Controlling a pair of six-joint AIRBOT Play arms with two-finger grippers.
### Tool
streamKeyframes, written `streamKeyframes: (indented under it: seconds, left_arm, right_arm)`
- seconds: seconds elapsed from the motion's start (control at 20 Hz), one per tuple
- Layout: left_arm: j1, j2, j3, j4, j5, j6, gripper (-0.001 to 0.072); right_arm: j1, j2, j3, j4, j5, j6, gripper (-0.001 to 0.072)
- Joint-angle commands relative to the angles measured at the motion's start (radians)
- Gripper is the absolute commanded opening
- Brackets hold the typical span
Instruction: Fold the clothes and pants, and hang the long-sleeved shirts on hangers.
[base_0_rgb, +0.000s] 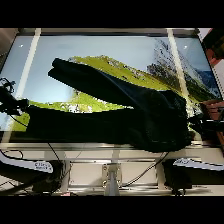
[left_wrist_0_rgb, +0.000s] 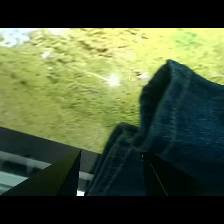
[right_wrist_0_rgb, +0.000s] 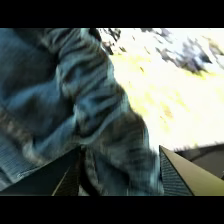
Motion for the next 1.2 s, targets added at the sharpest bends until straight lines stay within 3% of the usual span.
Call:
streamKeyframes:
  seconds: [0.0,0.15,0.25,0.4,0.45,0.6,0.7,0.85,0.9,1.0,1.15]
  left_arm:
    - [-0.056,0.000,0.001,-0.020,0.000,-0.005,0.0400]
    - [-0.126,0.000,0.001,-0.020,0.001,-0.005,0.0400]
    - [-0.174,0.000,0.002,-0.020,0.002,-0.005,0.0400]
    - [-0.243,0.002,0.005,-0.020,0.030,-0.005,0.0401]
    - [-0.264,0.005,0.011,-0.020,0.050,-0.005,0.0400]
    - [-0.307,0.014,0.065,-0.036,0.169,-0.057,0.0401]
    - [-0.320,0.014,0.093,-0.125,0.338,-0.103,0.0401]
    - [-0.316,-0.004,0.093,-0.312,0.639,-0.249,0.0424]
    - [-0.315,-0.020,0.093,-0.361,0.714,-0.259,0.0485]
    - [-0.314,-0.055,0.093,-0.420,0.808,-0.259,0.0688]
    - [-0.300,-0.106,0.093,-0.440,0.901,-0.306,0.0694]
  right_arm:
    - [0.103,-0.097,0.048,-0.003,-0.084,-0.041,0.0547]
    - [0.198,-0.158,0.100,-0.008,-0.116,-0.035,0.0546]
    - [0.238,-0.195,0.124,0.008,-0.065,-0.048,0.0489]
    - [0.254,-0.203,0.126,0.101,0.001,-0.157,0.0411]
    - [0.253,-0.203,0.126,0.142,0.029,-0.200,0.0361]
    - [0.254,-0.202,0.126,0.197,0.083,-0.262,0.0056]
    - [0.254,-0.201,0.126,0.195,0.098,-0.264,0.0051]
    - [0.254,-0.201,0.126,0.195,0.105,-0.263,0.0051]
    - [0.254,-0.201,0.126,0.195,0.105,-0.263,0.0052]
    - [0.254,-0.201,0.126,0.195,0.104,-0.263,0.0051]
    - [0.254,-0.201,0.126,0.195,0.103,-0.263,0.0052]
